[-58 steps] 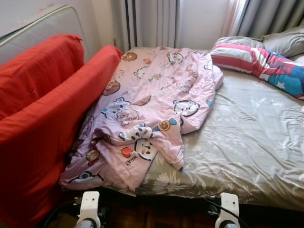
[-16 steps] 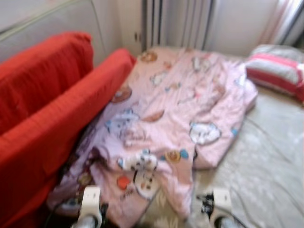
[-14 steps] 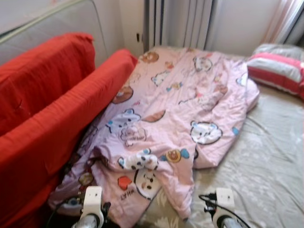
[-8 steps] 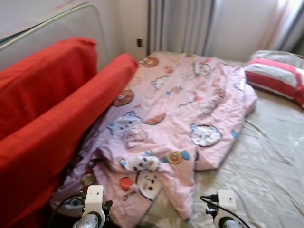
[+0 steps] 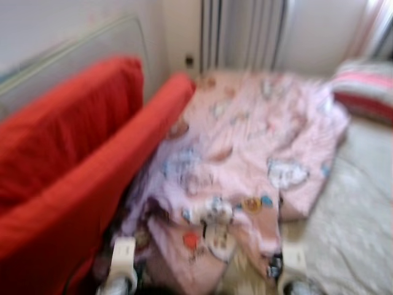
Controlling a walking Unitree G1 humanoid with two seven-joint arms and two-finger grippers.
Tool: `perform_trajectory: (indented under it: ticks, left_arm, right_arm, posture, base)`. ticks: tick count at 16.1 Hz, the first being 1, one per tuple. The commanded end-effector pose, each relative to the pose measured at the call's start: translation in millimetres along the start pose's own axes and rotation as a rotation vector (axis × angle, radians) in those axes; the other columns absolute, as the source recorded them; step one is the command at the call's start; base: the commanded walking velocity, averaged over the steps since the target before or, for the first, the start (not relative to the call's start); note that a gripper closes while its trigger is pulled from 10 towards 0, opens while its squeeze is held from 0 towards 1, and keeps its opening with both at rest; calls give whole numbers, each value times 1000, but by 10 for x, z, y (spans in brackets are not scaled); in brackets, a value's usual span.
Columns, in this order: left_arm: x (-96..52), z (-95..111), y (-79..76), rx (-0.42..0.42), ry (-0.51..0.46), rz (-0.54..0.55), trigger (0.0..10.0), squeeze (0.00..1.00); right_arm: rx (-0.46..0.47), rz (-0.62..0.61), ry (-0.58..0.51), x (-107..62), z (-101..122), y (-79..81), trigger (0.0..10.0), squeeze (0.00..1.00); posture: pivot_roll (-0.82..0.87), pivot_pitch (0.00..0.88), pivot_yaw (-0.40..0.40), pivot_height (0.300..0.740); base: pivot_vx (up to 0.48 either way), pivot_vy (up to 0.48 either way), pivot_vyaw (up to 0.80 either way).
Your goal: Clean up the room
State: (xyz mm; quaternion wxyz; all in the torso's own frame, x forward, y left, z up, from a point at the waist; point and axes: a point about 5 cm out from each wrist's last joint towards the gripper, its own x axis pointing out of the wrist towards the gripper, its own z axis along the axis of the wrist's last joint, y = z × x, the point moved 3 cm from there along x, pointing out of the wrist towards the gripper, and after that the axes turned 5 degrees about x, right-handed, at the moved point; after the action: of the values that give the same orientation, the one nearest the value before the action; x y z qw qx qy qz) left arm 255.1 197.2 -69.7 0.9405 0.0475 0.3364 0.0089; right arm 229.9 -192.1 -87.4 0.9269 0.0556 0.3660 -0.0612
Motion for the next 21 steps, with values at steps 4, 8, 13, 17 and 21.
perform_trajectory:
  ticks: [4,8,13,17,21]
  left_arm:
    - [43,289,34,-16,-118,1,10000,0]
    - [66,481,-35,6,-192,-14,10000,0]
    - [64,512,-54,4,-212,-16,10000,0]
    - [46,488,-90,-2,-228,-29,10000,0]
    - [14,452,-101,-5,-252,-27,10000,0]
  right_arm:
    - [21,-7,-127,44,298,41,10000,0]
    - [4,12,-201,57,482,58,10000,0]
    - [-5,46,-240,67,585,153,10000,0]
    - [-67,95,-297,53,684,237,10000,0]
    - [-93,111,-388,9,795,270,10000,0]
  posture:
    - [63,88,-1,740]
    - [63,68,-6,740]
    - [55,44,-7,740]
    - [41,18,-13,740]
    - [40,0,-21,740]
  base:
    - [0,0,0]
    - [0,0,0]
    - [0,-244,0]
    - [0,0,0]
    - [0,0,0]
